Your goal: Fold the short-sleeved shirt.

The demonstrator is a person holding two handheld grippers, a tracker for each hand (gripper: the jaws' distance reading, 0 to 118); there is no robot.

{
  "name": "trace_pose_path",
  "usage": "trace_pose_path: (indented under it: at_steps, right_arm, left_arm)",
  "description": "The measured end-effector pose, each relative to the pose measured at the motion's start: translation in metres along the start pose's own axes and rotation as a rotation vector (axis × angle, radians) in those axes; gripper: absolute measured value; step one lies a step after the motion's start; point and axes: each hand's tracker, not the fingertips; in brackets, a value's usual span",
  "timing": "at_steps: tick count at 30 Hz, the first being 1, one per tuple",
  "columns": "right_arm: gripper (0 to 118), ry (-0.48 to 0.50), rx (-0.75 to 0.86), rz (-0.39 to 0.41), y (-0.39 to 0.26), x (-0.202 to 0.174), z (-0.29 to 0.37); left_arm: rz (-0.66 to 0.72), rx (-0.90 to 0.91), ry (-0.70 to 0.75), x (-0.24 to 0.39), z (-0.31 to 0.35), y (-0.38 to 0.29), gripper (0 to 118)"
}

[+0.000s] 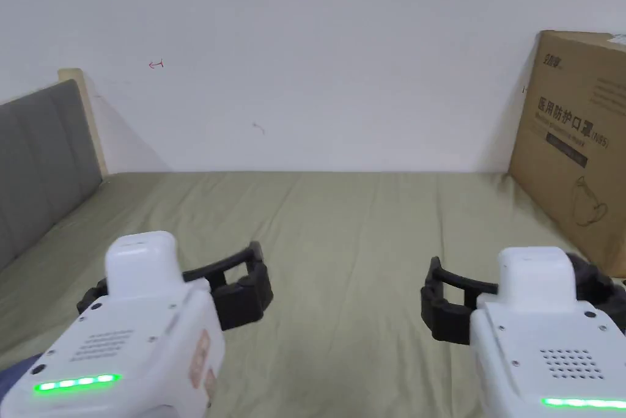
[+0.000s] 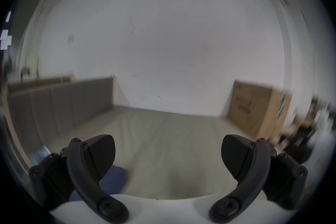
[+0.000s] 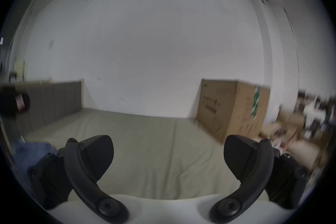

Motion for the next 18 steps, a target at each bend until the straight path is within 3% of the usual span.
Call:
trace_pose_path:
  at_steps: [5,8,9,10,12,15,18]
  right_arm:
    - [118,-0.11,0.094,0.706,-0.002,-0.067,-0.003]
    - [118,-0.044,0.086,1.075,-0.043,-0.101,-0.008]
    - [118,-0.03,0.067,1.116,-0.055,-0.108,-0.009]
    - [118,-0.003,0.021,1.122,-0.064,-0.114,-0.011]
    - [118,0.046,-0.05,0.998,-0.066,-0.113,-0.012]
    - [118,0.128,-0.145,0.616,-0.035,-0.091,-0.015]
    - [118,0.188,-0.132,0.248,-0.006,-0.055,-0.019]
  left_arm:
    - [0.654,-0.056,-0.034,-0.051,-0.014,-0.024,117]
    - [0.817,-0.173,0.026,-0.067,-0.025,-0.056,117]
    - [0.84,-0.227,0.021,-0.07,-0.03,-0.065,117]
    - [0.861,-0.26,0.019,-0.072,-0.033,-0.072,116]
    - [0.827,-0.266,0.052,-0.071,-0.031,-0.074,116]
    - [0.527,-0.157,0.12,-0.053,-0.026,-0.049,116]
    - [0.19,-0.086,0.116,-0.022,-0.022,-0.016,116]
